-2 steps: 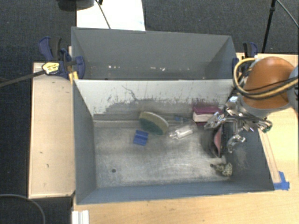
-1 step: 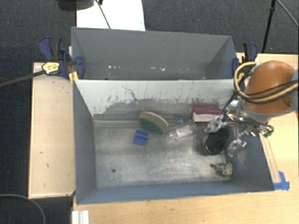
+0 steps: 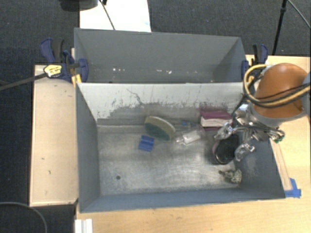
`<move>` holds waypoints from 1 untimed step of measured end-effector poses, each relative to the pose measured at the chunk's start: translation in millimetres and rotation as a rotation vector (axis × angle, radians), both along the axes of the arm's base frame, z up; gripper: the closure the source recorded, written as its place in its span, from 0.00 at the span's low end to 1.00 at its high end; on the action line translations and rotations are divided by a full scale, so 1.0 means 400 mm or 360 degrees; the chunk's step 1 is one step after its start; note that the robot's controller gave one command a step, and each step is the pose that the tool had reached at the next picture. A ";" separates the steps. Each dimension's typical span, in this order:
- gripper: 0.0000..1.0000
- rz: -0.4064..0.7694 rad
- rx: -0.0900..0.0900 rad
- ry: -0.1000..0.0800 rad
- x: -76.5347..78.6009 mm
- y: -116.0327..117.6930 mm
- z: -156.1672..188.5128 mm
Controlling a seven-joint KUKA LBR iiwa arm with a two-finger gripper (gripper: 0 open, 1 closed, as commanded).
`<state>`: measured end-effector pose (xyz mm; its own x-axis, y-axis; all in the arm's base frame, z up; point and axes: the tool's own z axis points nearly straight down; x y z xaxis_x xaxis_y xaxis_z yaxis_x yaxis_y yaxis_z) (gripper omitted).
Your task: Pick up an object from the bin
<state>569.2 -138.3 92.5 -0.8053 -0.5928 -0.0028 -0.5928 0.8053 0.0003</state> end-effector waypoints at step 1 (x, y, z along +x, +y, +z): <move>1.00 0.0139 -0.0006 -0.0016 0.041 0.002 0.278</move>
Offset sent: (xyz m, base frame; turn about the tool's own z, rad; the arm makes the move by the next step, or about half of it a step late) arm 0.0137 0.0010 0.1060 -0.0896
